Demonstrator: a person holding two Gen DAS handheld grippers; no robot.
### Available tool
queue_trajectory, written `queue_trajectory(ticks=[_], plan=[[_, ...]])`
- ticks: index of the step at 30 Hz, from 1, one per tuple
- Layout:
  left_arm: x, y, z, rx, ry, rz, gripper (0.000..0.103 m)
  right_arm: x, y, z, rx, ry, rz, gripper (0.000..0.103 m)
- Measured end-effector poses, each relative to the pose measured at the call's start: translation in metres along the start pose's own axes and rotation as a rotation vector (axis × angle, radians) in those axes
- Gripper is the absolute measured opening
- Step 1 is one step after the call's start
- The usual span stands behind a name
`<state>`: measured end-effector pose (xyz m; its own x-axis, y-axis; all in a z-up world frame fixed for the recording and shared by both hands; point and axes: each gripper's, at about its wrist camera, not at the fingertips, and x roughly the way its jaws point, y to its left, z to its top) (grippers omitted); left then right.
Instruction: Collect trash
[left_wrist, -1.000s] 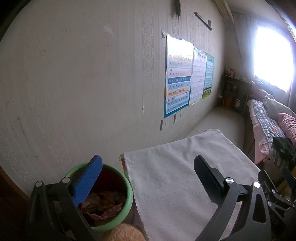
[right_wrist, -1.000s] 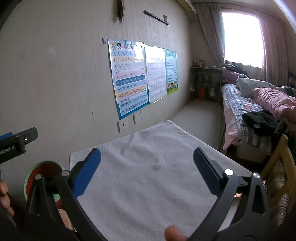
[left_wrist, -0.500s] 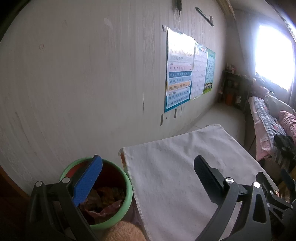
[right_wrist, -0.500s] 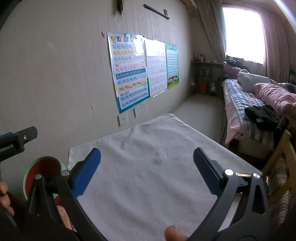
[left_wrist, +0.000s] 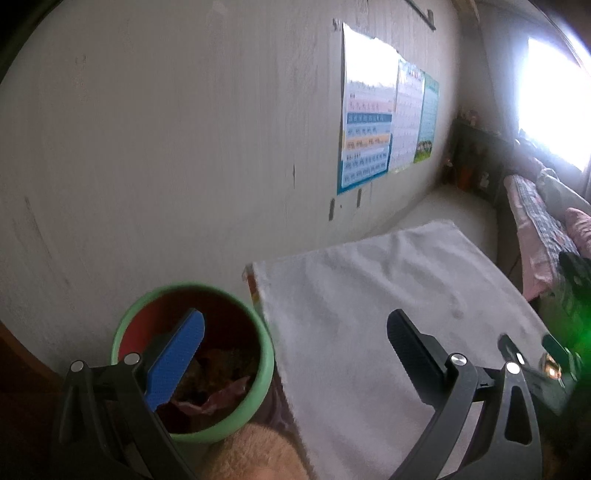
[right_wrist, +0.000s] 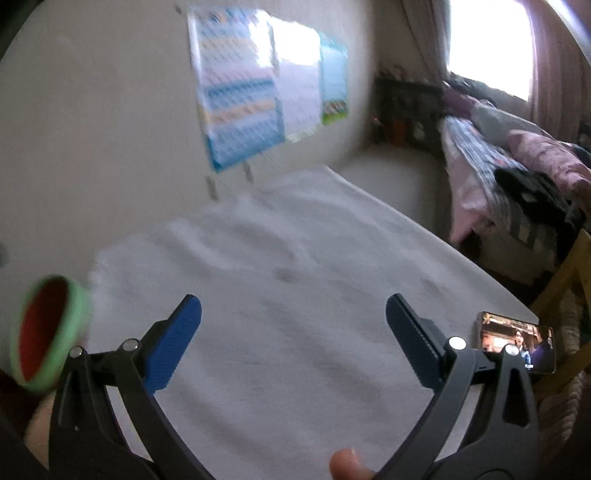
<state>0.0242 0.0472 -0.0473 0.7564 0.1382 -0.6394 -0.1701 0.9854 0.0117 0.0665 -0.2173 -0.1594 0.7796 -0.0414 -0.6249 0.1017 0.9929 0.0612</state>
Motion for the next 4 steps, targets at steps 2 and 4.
queue_trajectory(ticks=[2, 4], plan=[[0.003, 0.008, -0.01, 0.01, 0.019, 0.016, 0.095, 0.028, -0.016, -0.002, 0.004, 0.04, -0.046, 0.099], [0.005, 0.016, -0.02, 0.021, 0.039, 0.02, 0.095, 0.057, -0.033, -0.002, -0.01, 0.068, -0.116, 0.099]])
